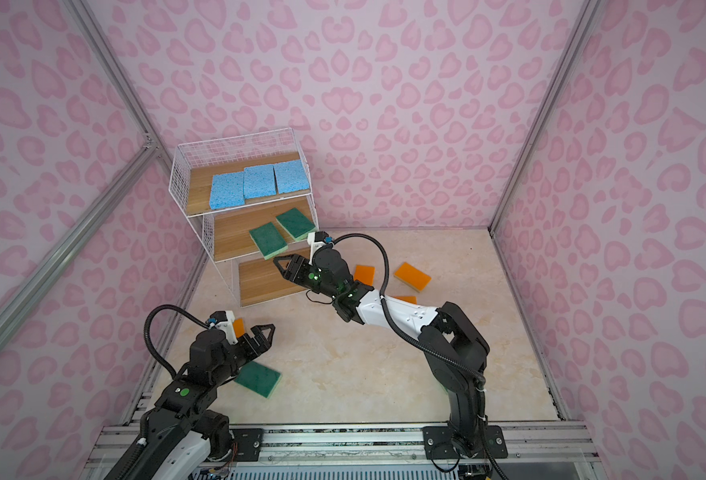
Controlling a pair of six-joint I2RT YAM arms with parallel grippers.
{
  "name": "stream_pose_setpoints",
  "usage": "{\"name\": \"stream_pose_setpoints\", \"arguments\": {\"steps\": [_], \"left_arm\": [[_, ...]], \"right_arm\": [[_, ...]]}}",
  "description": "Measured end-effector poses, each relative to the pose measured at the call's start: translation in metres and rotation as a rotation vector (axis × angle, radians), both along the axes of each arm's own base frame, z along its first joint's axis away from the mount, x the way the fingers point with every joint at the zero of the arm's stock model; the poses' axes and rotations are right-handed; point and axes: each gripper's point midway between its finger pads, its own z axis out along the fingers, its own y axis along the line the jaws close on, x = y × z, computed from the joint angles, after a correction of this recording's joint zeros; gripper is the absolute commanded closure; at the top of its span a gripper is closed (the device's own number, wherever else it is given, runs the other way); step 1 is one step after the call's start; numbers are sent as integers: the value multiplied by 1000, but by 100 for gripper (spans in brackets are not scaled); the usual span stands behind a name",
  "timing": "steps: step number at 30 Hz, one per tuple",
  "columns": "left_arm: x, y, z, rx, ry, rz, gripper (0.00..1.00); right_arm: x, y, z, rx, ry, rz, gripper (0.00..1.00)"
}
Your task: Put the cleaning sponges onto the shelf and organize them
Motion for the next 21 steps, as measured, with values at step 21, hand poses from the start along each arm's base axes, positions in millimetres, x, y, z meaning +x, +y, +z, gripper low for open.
{"name": "stream_pose_setpoints", "arguments": {"steps": [21], "left_arm": [[-4,-2,-6,-28,7,-3,1]], "right_arm": [[44,19,5,226,122,-101,61]]}}
